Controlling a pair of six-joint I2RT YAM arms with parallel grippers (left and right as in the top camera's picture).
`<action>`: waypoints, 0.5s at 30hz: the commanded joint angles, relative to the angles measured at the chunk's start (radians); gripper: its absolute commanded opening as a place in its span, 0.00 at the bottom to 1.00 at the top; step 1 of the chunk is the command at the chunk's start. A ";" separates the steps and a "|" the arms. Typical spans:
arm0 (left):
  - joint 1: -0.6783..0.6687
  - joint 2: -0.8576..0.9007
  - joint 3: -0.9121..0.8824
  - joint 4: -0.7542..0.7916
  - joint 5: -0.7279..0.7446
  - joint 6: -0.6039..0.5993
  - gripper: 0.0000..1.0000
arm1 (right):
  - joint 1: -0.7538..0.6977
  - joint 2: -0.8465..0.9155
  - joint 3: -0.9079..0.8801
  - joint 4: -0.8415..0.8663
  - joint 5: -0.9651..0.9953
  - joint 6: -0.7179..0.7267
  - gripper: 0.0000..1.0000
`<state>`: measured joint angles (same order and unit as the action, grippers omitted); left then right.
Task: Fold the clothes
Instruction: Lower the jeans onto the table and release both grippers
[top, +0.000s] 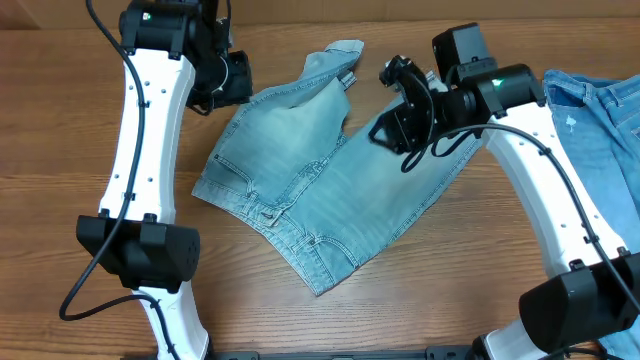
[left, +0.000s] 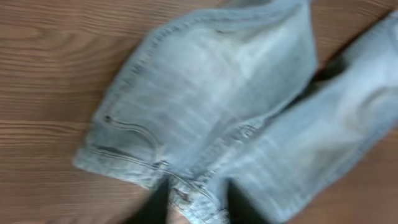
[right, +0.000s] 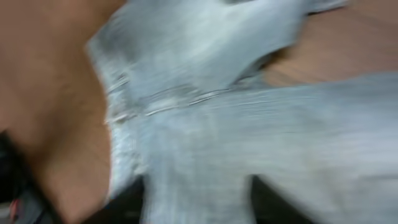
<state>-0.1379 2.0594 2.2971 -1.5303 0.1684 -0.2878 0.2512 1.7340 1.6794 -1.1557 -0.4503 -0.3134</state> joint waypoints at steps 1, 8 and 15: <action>-0.053 -0.006 -0.074 0.013 0.095 0.003 0.04 | -0.023 -0.012 0.022 0.065 0.249 0.130 0.07; -0.315 -0.006 -0.362 0.138 0.095 -0.005 0.04 | -0.127 0.163 0.021 0.172 0.382 0.210 0.04; -0.427 -0.006 -0.597 0.169 0.012 -0.072 0.06 | -0.217 0.251 0.021 0.238 0.385 0.214 0.04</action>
<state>-0.5621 2.0613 1.7821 -1.3739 0.2398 -0.3088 0.0517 1.9671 1.6829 -0.9161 -0.0769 -0.1078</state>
